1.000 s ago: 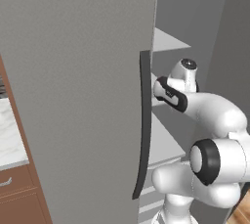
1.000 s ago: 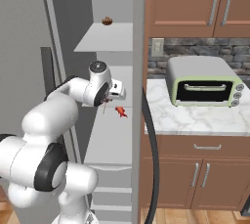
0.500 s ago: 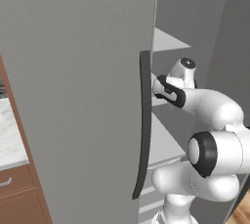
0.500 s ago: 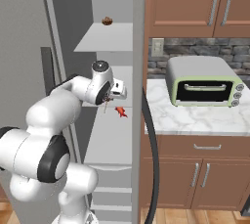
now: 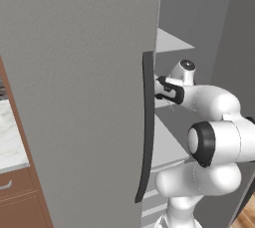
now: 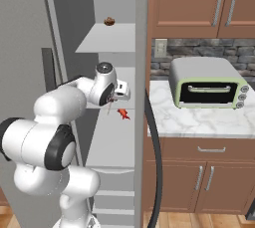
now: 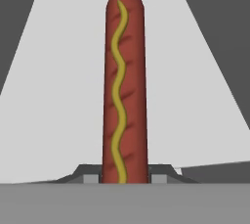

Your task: Store the hot dog in the freezer for long-term storage. Close the freezer door after placing the cooked food.

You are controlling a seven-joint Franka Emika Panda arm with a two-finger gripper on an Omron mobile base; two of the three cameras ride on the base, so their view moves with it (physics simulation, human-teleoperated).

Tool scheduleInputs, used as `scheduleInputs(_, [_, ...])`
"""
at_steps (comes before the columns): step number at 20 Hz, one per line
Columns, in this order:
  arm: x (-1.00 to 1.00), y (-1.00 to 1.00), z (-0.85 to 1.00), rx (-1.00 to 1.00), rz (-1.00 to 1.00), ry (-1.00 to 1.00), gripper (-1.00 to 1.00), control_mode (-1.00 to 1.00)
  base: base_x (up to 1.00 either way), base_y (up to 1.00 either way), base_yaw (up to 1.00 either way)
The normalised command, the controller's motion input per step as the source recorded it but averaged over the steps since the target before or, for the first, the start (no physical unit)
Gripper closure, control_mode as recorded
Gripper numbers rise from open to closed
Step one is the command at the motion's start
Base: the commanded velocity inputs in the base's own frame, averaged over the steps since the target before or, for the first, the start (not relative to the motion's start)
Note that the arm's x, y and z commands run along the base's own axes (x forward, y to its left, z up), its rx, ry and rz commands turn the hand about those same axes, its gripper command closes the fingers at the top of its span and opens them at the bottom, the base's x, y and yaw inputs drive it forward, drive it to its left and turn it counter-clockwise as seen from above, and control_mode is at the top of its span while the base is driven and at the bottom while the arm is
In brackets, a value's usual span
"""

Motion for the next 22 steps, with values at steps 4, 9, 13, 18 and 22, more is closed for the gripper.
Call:
scheduleInputs(4, [0.30, 0.00, -0.04, 0.00, 0.00, 0.00, 1.00, -1.00, 0.00, 0.00, 0.00])
scheduleInputs(9, [0.20, 0.00, -0.08, 0.00, 0.00, 0.00, 1.00, -1.00, 0.00, 0.00, 0.00])
scheduleInputs(13, [0.10, 0.00, -0.17, 0.00, 0.00, -0.04, 1.00, -1.00, 0.00, 0.00, 0.00])
scheduleInputs(18, [0.00, 0.00, -0.02, 0.00, 0.00, 0.00, -1.00, -1.00, 0.00, 0.00, 0.00])
scheduleInputs(22, [0.00, 0.00, -0.01, 0.00, 0.00, 0.00, -1.00, -1.00, 0.00, 0.00, 0.00])
